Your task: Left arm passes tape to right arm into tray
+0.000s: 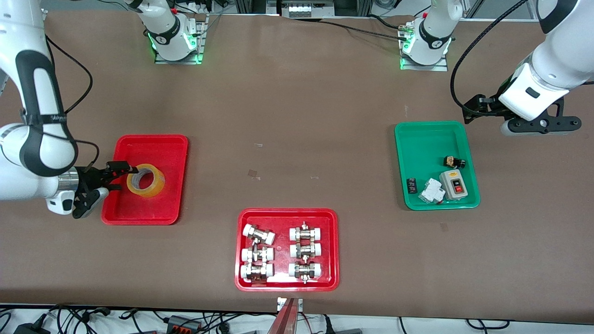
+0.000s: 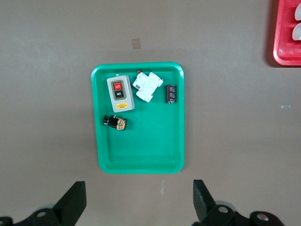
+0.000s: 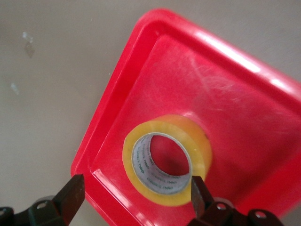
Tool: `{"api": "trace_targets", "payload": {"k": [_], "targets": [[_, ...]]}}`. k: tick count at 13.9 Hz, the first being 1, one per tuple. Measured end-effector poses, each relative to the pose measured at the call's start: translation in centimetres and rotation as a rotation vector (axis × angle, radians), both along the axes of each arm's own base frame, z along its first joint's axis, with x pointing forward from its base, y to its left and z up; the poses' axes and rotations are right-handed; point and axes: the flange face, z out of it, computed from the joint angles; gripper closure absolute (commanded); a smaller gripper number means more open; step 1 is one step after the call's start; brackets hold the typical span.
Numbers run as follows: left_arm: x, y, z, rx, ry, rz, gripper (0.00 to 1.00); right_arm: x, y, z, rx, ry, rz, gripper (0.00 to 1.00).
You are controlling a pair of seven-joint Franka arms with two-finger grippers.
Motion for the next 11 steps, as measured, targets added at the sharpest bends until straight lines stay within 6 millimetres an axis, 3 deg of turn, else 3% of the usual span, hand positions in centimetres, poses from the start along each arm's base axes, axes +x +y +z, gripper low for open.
{"api": "trace_targets", "payload": {"k": [4,11], "targets": [[0.1,-0.1,0.1,-0.002,-0.009,-0.002,0.0,-0.2,3.4,8.2,-0.189,-0.053,-0.139,0.0],[0.2,0.0,0.0,-0.003,-0.013,-0.001,0.0,-4.9,9.8,21.7,-0.269,-0.12,-0.371,0.0]]}}
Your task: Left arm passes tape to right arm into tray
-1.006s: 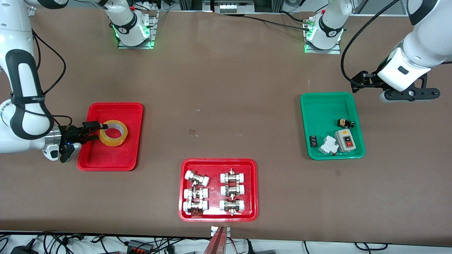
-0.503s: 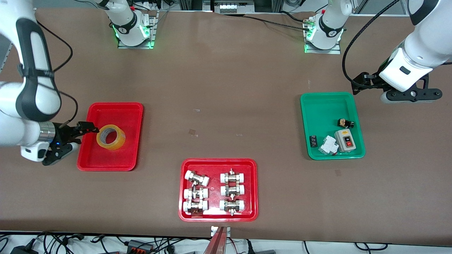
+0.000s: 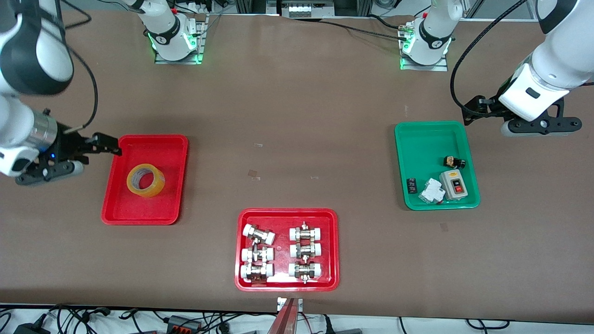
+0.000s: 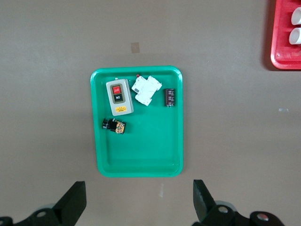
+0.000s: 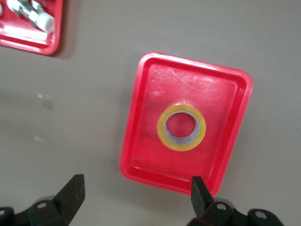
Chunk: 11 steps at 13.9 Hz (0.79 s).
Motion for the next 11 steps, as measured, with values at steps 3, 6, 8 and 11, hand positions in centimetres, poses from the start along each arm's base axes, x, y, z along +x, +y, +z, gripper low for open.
{"api": "trace_targets", "payload": {"k": [3,6,8,11], "targets": [[0.0,0.0,0.0,0.0,-0.001,0.0,0.0,-2.7,2.7,4.4,-0.037,-0.039,-0.058,0.0],[0.0,0.0,0.0,0.0,-0.002,0.0,0.0,-5.6,3.3,6.6,-0.066,-0.063,-0.079,0.0],[0.0,0.0,0.0,0.0,-0.002,-0.001,0.0,-7.5,2.8,7.7,-0.084,-0.077,-0.081,0.0],[0.0,0.0,0.0,0.0,-0.002,-0.001,0.0,-8.7,2.0,9.2,-0.112,-0.073,-0.086,0.0]]}}
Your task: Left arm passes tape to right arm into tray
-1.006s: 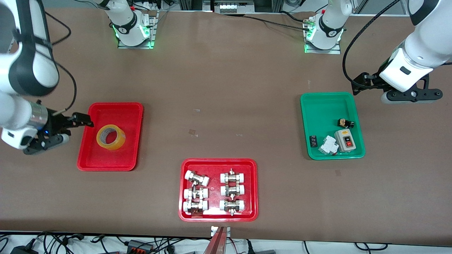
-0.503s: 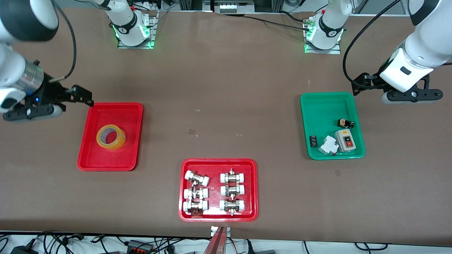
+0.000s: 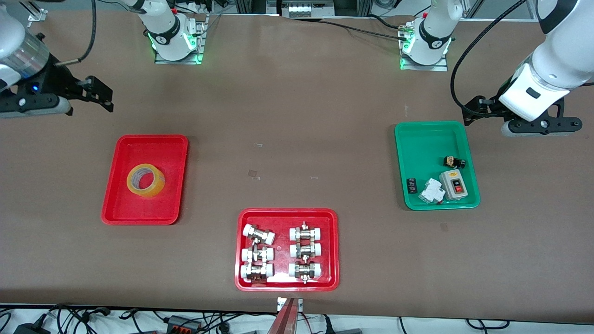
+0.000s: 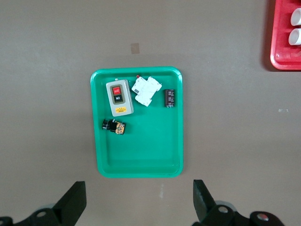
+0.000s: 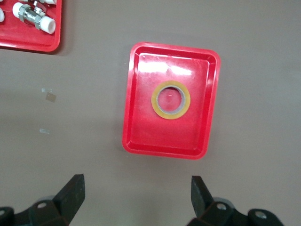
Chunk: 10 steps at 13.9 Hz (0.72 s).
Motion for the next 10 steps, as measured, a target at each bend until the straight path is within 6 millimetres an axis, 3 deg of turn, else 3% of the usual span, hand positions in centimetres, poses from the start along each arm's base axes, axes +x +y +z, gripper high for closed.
{"api": "trace_targets", "payload": {"k": [5,10], "targets": [[0.0,0.0,0.0,0.0,0.0,-0.001,0.0,0.9,-0.6,2.1,0.001,-0.001,-0.023,0.0],[0.0,0.1,0.0,0.0,0.001,0.001,0.0,1.0,-0.5,2.2,0.008,-0.001,-0.053,0.0]]}}
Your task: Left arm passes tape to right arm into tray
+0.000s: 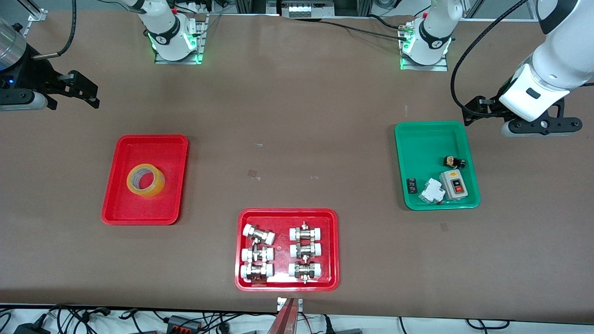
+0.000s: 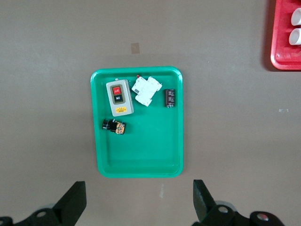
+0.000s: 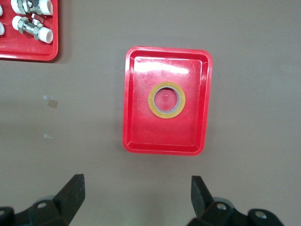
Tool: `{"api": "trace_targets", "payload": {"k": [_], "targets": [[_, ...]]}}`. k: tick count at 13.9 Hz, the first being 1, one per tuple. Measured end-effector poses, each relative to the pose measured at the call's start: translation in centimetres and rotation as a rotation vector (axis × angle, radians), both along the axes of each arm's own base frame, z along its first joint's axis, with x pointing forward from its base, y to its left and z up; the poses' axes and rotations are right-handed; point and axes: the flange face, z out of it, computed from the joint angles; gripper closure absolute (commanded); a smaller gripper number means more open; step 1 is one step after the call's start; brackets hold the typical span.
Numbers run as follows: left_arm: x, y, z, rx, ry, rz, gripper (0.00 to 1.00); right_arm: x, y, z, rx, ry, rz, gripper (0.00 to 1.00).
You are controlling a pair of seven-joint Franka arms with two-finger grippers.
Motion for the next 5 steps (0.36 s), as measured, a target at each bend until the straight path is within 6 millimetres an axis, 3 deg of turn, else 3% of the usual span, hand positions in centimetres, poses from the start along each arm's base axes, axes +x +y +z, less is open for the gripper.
{"api": "trace_targets", "payload": {"k": [5], "targets": [[0.04,0.26,0.0,0.0,0.0,0.005,0.0,-0.01,0.0,-0.04,0.001,0.002,-0.03,0.0]]}}
